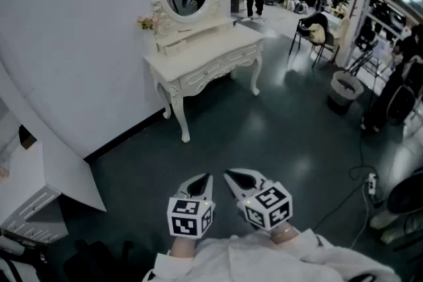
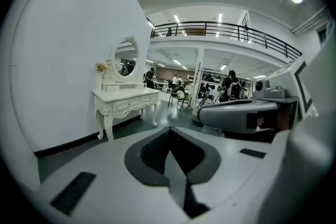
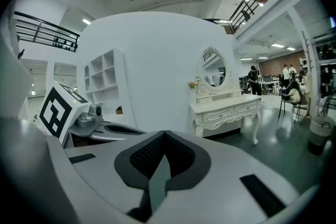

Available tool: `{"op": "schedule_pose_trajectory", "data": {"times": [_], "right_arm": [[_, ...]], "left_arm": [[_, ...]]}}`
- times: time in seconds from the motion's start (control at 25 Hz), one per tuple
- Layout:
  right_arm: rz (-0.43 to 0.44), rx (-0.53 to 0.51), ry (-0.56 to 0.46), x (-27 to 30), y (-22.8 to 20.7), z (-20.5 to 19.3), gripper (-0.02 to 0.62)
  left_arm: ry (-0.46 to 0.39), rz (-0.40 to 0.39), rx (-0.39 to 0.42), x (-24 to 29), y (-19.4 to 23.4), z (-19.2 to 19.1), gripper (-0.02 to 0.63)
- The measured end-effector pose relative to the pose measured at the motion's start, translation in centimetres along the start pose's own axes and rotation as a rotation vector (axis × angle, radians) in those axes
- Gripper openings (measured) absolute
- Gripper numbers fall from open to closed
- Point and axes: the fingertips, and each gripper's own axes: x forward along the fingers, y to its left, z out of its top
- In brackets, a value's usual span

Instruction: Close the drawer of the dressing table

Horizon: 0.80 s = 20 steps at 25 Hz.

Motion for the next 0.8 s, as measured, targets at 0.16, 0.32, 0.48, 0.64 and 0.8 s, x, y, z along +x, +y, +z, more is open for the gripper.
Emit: {"op": "schedule_pose_trajectory", "data": {"times": [0.16,0.32,0.48,0.64,0.8], "right_arm": [[0.002,0.005,0.009,0.0,-0.2,-0.5,0.006],[0.012,0.025,0.025,0.2,-0.8,-1.1,0.006],[0.01,0.034,0.042,0.6,-0.9,-1.5,0.006],[0.014,0.032,0.025,1.0,-1.0,-1.1,0.006],[0.048,0.037,-0.006,1.1,-1.1,-0.6,0.006]], "left_arm": [[0.01,0.006,-0.007,0.2,0.0,-0.4,0.006],[0.019,0.009,-0.014,0.4,-0.1,-0.5,0.005],[0.027,0.011,-0.014,0.5,0.2,-0.8,0.006],[0.011,-0.004,-0.015,0.7,0.1,-0.4,0.006],[-0.011,-0.033,-0.023,1.2,-0.3,0.0,0.006]]}}
